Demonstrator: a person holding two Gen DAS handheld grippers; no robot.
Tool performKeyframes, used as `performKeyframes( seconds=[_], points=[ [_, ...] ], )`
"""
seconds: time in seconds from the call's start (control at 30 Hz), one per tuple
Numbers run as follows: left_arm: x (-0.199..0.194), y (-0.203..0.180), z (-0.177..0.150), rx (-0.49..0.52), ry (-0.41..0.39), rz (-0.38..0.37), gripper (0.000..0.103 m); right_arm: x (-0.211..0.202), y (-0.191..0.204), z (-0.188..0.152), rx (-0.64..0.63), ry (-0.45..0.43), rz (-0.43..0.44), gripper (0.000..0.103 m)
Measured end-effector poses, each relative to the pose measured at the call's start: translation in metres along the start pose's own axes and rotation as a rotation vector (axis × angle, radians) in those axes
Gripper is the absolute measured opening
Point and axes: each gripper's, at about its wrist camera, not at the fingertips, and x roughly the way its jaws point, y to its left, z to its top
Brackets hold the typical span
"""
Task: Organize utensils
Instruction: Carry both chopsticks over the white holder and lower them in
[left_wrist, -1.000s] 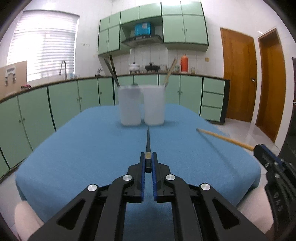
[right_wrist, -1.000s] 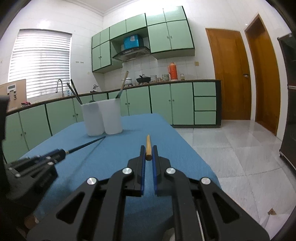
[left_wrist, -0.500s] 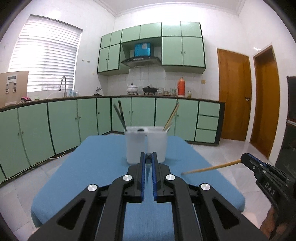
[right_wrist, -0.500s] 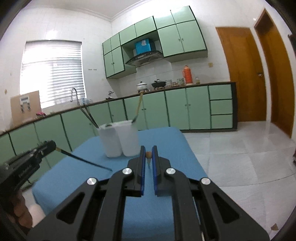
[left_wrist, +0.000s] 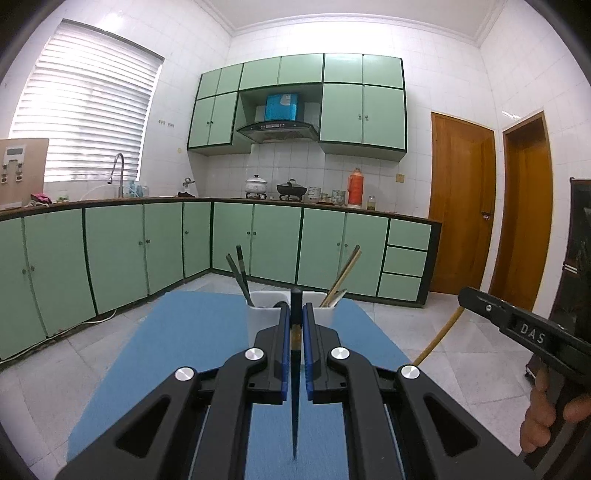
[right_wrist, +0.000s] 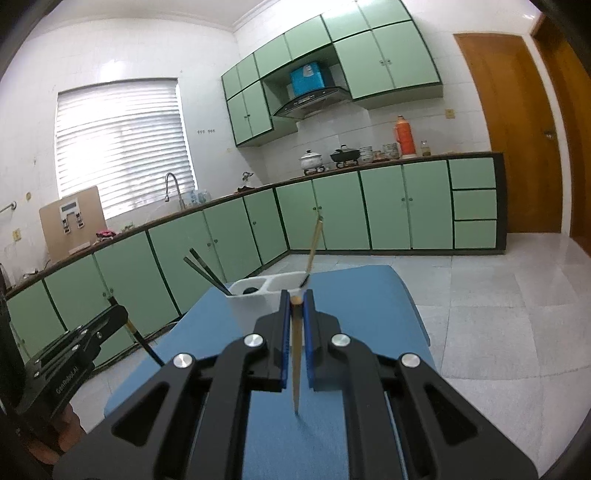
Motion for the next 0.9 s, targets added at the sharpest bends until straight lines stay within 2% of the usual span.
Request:
performKeyframes(
  seconds=[0.33, 0.43, 0.7, 0.9],
  points=[
    [0.010, 0.008, 0.033, 0.009, -0.036, -0.025, 0.007, 0.021, 0.028, 0.052, -0.093, -0.002, 0.074, 0.006],
    [0.015, 0.009, 0.049, 0.016, -0.063, -0.024, 0.007, 0.025, 0.031, 0.069, -0.101, -0.003, 0.093, 0.006],
    [0.036, 0.008, 0.102, 0.029, -0.155, -0.025, 0.007, 0.030, 0.039, 0.127, -0.135, -0.077, 0.097, 0.006],
    [0.065, 0.008, 0.141, 0.020, -0.239, -0.021, 0.007, 0.056, 0.038, 0.163, -0.148, -0.112, 0.077, 0.006]
  ],
)
